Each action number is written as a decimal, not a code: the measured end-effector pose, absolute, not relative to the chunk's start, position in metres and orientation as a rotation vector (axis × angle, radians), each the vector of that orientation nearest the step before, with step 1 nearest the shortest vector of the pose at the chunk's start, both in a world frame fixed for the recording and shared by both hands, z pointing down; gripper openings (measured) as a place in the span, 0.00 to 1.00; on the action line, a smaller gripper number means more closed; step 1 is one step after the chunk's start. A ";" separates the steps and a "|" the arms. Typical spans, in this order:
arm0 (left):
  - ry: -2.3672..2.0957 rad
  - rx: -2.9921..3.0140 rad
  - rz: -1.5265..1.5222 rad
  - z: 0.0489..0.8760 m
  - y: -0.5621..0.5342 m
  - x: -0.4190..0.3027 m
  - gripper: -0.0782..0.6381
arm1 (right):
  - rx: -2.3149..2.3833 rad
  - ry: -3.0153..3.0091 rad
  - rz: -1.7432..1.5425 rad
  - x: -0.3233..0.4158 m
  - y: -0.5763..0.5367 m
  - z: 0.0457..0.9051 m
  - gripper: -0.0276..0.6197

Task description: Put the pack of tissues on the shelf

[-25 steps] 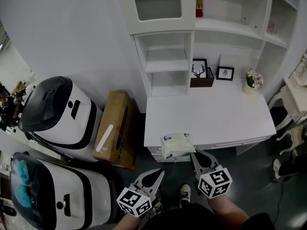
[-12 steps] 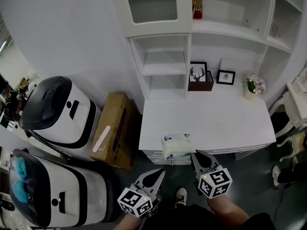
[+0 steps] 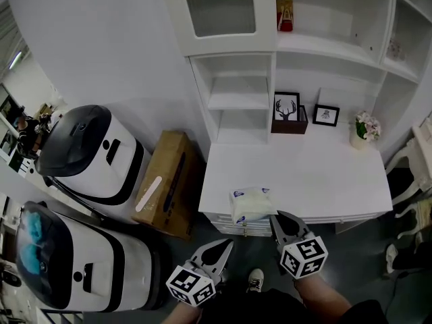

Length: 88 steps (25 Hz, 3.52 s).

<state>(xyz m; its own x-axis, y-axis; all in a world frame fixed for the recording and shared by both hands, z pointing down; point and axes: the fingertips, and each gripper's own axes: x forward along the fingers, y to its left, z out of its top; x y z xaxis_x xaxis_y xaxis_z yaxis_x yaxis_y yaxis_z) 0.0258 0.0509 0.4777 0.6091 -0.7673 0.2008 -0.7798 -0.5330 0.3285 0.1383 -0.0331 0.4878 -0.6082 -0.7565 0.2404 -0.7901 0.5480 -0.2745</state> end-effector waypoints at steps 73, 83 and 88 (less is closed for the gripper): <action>-0.959 2.594 0.052 0.464 -0.050 -0.077 0.11 | 1.698 -2.493 0.579 0.065 -0.104 0.482 0.05; -0.900 2.622 0.056 0.463 -0.062 -0.117 0.11 | 1.752 -2.459 0.578 0.027 -0.112 0.484 0.05; -0.856 2.634 0.059 0.466 -0.066 -0.134 0.11 | 1.799 -2.431 0.575 0.012 -0.113 0.485 0.05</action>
<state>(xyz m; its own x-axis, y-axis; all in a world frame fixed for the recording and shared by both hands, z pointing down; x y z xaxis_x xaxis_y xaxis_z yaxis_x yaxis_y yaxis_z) -0.1337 -0.0659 0.4655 0.8145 -0.5600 0.1512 -0.5755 -0.7474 0.3319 0.0121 -0.1128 0.4850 -0.3158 -0.9101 0.2683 -0.9338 0.2480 -0.2578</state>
